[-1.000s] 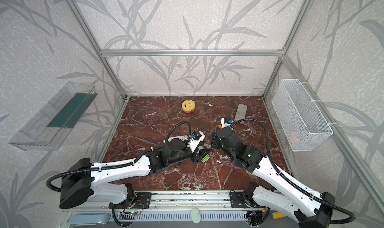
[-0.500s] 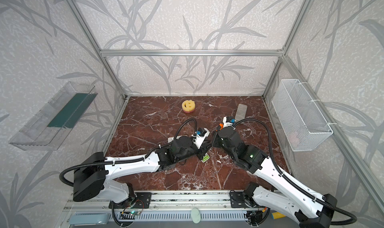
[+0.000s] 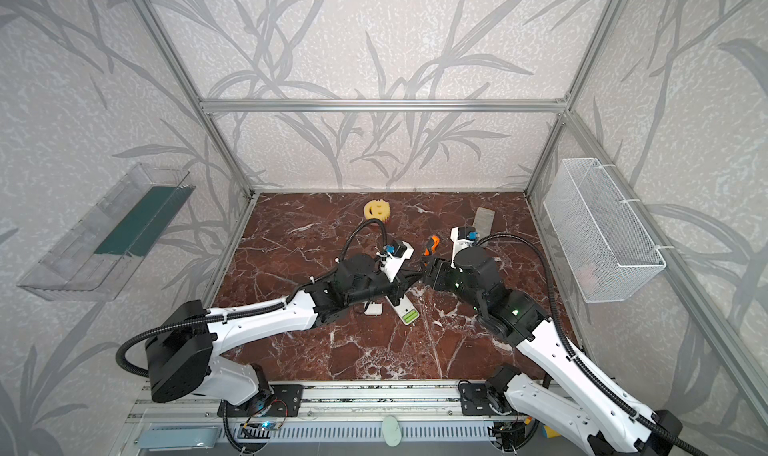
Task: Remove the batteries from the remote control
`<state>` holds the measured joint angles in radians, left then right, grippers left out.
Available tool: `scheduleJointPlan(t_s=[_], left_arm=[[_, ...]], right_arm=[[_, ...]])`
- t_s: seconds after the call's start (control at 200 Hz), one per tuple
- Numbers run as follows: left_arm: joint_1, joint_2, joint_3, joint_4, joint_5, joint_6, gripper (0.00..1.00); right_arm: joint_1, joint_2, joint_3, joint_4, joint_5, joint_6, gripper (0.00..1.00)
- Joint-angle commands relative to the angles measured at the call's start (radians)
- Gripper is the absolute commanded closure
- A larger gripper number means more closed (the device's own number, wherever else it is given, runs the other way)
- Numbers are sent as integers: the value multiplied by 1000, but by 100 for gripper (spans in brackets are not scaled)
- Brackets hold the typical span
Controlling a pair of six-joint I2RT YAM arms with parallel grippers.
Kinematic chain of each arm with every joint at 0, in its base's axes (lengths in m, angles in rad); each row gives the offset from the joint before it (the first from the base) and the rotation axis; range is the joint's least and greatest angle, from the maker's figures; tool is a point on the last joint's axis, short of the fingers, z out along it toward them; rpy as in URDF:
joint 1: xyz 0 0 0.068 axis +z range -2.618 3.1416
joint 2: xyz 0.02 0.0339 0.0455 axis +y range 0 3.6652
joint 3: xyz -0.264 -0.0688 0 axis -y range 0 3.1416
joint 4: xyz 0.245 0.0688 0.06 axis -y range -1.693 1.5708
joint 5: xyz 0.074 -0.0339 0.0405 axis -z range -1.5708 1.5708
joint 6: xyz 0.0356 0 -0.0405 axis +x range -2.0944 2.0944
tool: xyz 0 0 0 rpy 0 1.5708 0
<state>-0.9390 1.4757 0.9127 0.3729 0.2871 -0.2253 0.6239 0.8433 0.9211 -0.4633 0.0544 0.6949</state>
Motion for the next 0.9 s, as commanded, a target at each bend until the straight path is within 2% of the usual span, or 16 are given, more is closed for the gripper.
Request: scheduleJointPlan(t_s=[0.0,0.18,0.35,0.465,0.54,0.66,0.68,0.71,0.76,0.8,0.85,0.895], left_arm=[[22,-44,26,5,176,13,100],[26,-59,-6,37,214,0,100],[26,-70,-16,17,224,9,100],[26,-63,-6,-6,241,26,100],[27,-56,7,-37,251,45,100],[28,-54,10,-61,232,60,100],[28,-55,6,-61,222,60,100],[28,-58,1,-59,205,54,92],[28,-66,-12,-53,164,39,66],[28,-78,-24,-52,117,22,51],[28,-98,-48,-55,43,-3,40],[28,-117,-66,-71,-28,-30,35]], right_arm=[[-78,-46,19,34,-228,-50,27],[-192,-10,3,127,-447,-24,27],[-193,45,15,144,-477,-2,27],[-193,79,13,147,-492,14,33],[-194,99,20,141,-499,12,48],[-194,113,30,96,-481,-19,98],[-193,110,29,88,-473,-27,100],[-194,103,23,77,-456,-37,100],[-190,84,9,67,-422,-50,100],[-183,64,-7,64,-384,-50,100],[-154,37,-28,67,-313,-110,100],[-108,11,-46,70,-226,-163,100]])
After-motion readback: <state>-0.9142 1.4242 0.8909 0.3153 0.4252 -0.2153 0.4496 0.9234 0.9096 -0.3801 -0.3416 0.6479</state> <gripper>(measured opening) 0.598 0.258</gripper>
